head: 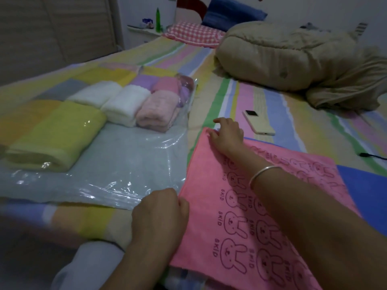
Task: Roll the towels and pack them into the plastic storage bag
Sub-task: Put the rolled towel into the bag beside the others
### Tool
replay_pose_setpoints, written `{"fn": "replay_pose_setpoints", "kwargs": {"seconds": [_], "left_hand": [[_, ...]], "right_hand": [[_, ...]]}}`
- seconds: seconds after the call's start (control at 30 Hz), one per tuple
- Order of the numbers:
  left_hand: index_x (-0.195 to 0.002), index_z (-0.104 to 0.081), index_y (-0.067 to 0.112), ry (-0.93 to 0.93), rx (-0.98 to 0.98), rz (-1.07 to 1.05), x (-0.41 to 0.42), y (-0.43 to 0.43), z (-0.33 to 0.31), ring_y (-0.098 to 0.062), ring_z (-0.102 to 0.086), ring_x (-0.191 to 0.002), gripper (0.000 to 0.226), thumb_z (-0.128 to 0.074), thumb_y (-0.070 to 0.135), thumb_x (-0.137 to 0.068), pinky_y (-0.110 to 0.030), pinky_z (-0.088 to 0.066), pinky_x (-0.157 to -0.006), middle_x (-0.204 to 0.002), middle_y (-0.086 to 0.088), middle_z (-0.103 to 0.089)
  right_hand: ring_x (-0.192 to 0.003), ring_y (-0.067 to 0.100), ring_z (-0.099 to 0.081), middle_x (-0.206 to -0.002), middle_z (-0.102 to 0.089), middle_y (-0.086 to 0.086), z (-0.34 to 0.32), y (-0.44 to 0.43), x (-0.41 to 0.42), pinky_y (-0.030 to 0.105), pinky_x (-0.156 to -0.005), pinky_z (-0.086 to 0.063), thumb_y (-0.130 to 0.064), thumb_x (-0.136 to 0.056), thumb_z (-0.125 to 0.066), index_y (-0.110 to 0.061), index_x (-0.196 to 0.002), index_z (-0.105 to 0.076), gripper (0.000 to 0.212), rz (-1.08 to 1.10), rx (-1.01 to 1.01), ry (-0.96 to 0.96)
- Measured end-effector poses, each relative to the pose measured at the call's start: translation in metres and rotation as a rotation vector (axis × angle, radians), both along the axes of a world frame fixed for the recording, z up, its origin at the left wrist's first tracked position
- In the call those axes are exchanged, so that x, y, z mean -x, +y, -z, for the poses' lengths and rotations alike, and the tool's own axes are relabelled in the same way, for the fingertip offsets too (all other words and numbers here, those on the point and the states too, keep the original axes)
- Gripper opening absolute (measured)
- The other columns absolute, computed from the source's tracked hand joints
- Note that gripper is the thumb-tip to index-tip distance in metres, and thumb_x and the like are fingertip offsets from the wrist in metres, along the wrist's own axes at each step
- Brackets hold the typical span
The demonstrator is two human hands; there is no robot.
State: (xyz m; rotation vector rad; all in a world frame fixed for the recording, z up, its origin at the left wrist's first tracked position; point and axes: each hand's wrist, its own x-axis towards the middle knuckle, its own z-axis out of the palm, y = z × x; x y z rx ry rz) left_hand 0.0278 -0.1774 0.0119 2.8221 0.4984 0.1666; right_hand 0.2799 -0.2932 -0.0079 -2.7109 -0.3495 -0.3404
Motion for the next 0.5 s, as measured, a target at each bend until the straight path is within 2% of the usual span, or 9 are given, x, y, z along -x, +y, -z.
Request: {"fn": "replay_pose_setpoints", "kwargs": {"seconds": [0.07, 0.13, 0.17, 0.23, 0.3, 0.33, 0.37, 0.43, 0.5], "left_hand": [[-0.082, -0.043, 0.021, -0.058, -0.147, -0.013, 0.002, -0.002, -0.009, -0.026, -0.063, -0.078, 0.024, -0.053, 0.042, -0.087, -0.031, -0.036, -0.057, -0.081, -0.002, -0.058], [-0.089, -0.054, 0.016, -0.227, -0.212, 0.020, 0.000, -0.012, -0.011, -0.029, -0.060, -0.072, 0.025, -0.066, 0.033, -0.076, -0.033, -0.037, -0.053, -0.082, -0.008, -0.058], [-0.094, -0.058, 0.013, -0.342, -0.177, 0.098, -0.003, -0.021, -0.007, -0.031, -0.059, -0.079, 0.025, -0.065, 0.028, -0.075, -0.037, -0.043, -0.058, -0.089, -0.010, -0.059], [-0.111, -0.061, 0.011, -0.437, -0.057, 0.312, -0.009, -0.051, 0.001, -0.034, -0.058, -0.103, 0.035, -0.053, 0.027, -0.081, -0.045, -0.050, -0.085, -0.114, -0.014, -0.061], [-0.129, -0.056, 0.012, -0.364, -0.006, 0.477, -0.012, -0.085, 0.014, -0.033, -0.050, -0.127, 0.052, -0.039, 0.034, -0.086, -0.048, -0.036, -0.107, -0.137, -0.015, -0.053], [-0.135, -0.052, 0.015, -0.293, -0.022, 0.525, -0.013, -0.098, 0.023, -0.031, -0.044, -0.133, 0.056, -0.036, 0.039, -0.087, -0.049, -0.026, -0.111, -0.143, -0.014, -0.047], [-0.139, -0.049, 0.016, -0.221, -0.058, 0.555, -0.013, -0.105, 0.033, -0.030, -0.042, -0.135, 0.060, -0.034, 0.045, -0.088, -0.049, -0.019, -0.111, -0.146, -0.014, -0.044], [-0.142, -0.045, 0.020, -0.092, -0.114, 0.571, -0.010, -0.106, 0.050, -0.028, -0.040, -0.136, 0.064, -0.027, 0.056, -0.092, -0.049, -0.015, -0.110, -0.149, -0.012, -0.040], [-0.148, -0.032, 0.026, -0.028, -0.125, 0.559, -0.005, -0.095, 0.054, -0.025, -0.029, -0.143, 0.071, -0.011, 0.065, -0.092, -0.047, -0.009, -0.112, -0.155, -0.008, -0.028]], "right_hand": [[-0.128, 0.029, -0.040, -0.138, -0.047, 0.008, -0.002, -0.017, 0.021, 0.041, -0.103, -0.032, -0.042, -0.095, -0.049, -0.021, -0.135, -0.047, 0.046, -0.050, 0.005, 0.006], [-0.134, 0.027, -0.035, -0.146, -0.041, 0.009, -0.003, -0.043, 0.047, 0.042, -0.110, -0.027, -0.043, -0.096, -0.044, -0.022, -0.141, -0.041, 0.049, -0.086, 0.070, 0.031], [-0.139, 0.026, -0.029, -0.152, -0.033, 0.008, -0.004, -0.060, 0.062, 0.044, -0.114, -0.021, -0.044, -0.097, -0.040, -0.024, -0.144, -0.037, 0.051, -0.073, 0.101, 0.063], [-0.146, 0.026, -0.014, -0.159, -0.018, 0.004, -0.008, -0.098, 0.091, 0.050, -0.117, -0.009, -0.048, -0.099, -0.033, -0.029, -0.147, -0.028, 0.052, -0.007, 0.167, 0.144], [-0.147, 0.028, -0.005, -0.161, -0.008, 0.002, -0.011, -0.139, 0.116, 0.054, -0.116, -0.004, -0.051, -0.099, -0.028, -0.031, -0.150, -0.019, 0.056, 0.075, 0.228, 0.236], [-0.148, 0.028, -0.001, -0.162, -0.003, 0.001, -0.012, -0.159, 0.128, 0.055, -0.116, -0.003, -0.054, -0.098, -0.025, -0.032, -0.151, -0.014, 0.058, 0.113, 0.248, 0.296], [-0.148, 0.028, 0.003, -0.162, 0.002, 0.001, -0.011, -0.177, 0.138, 0.056, -0.116, -0.001, -0.056, -0.097, -0.023, -0.032, -0.152, -0.009, 0.061, 0.144, 0.270, 0.362], [-0.148, 0.026, 0.009, -0.161, 0.010, -0.002, -0.005, -0.210, 0.159, 0.057, -0.116, 0.002, -0.061, -0.096, -0.018, -0.036, -0.152, 0.000, 0.065, 0.186, 0.323, 0.459], [-0.147, 0.022, 0.014, -0.160, 0.015, -0.006, 0.001, -0.237, 0.178, 0.057, -0.115, 0.007, -0.064, -0.094, -0.016, -0.039, -0.151, 0.005, 0.066, 0.211, 0.358, 0.494]]}}
